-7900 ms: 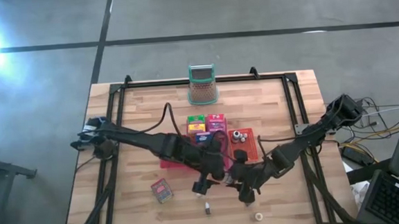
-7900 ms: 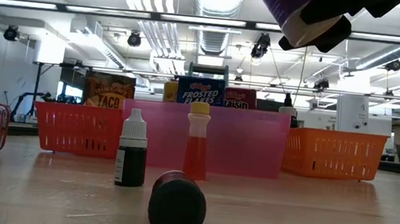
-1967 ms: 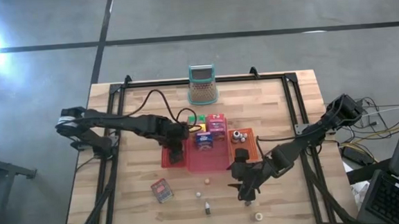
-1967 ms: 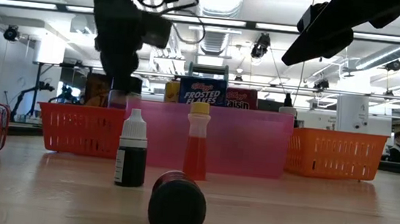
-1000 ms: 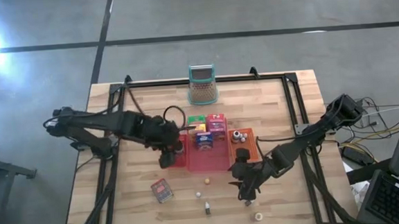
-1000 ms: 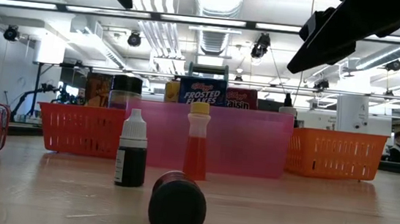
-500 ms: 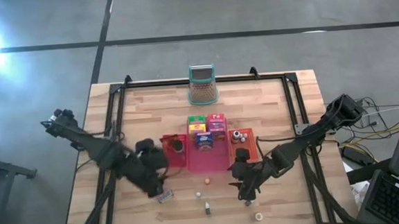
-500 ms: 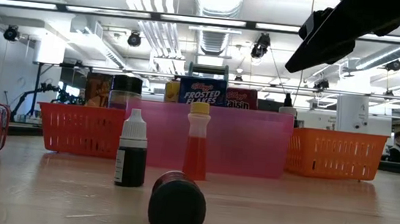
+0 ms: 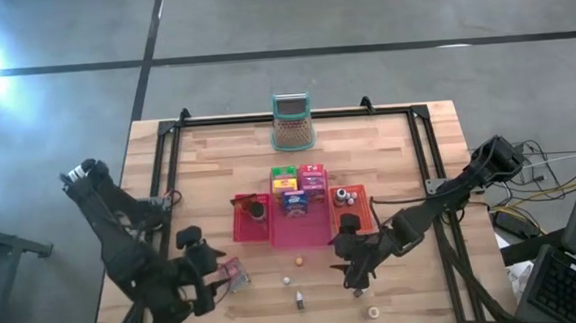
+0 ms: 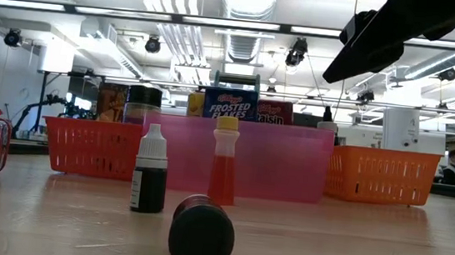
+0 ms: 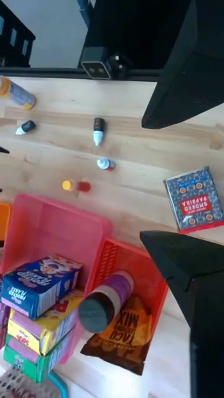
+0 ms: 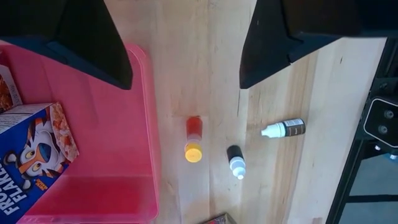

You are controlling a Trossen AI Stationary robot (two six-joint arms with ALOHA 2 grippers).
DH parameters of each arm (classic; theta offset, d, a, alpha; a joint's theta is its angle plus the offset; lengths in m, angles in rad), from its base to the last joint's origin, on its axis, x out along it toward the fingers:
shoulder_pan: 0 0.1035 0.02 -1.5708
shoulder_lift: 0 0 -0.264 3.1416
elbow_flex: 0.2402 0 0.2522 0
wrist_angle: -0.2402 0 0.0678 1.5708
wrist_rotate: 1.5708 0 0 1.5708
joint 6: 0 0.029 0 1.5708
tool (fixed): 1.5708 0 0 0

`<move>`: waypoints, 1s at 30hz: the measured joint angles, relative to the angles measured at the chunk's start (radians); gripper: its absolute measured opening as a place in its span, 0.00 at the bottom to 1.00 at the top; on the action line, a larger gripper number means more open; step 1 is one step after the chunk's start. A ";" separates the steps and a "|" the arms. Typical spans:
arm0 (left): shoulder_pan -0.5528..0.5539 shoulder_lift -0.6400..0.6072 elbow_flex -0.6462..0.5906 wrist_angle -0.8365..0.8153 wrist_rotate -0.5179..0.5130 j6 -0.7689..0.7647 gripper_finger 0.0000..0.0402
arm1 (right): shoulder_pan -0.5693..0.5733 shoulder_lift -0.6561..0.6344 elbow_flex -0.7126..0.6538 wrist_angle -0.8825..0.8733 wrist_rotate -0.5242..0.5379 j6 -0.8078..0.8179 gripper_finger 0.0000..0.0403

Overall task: Pick & Place Kitchen Items
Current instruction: Put the small orange food coloring bottle into the orange bin

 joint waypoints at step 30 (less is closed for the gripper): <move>-0.070 0.007 -0.329 0.174 -0.097 -0.153 0.71 | 0.022 -0.005 0.102 -0.156 -0.008 0.052 0.58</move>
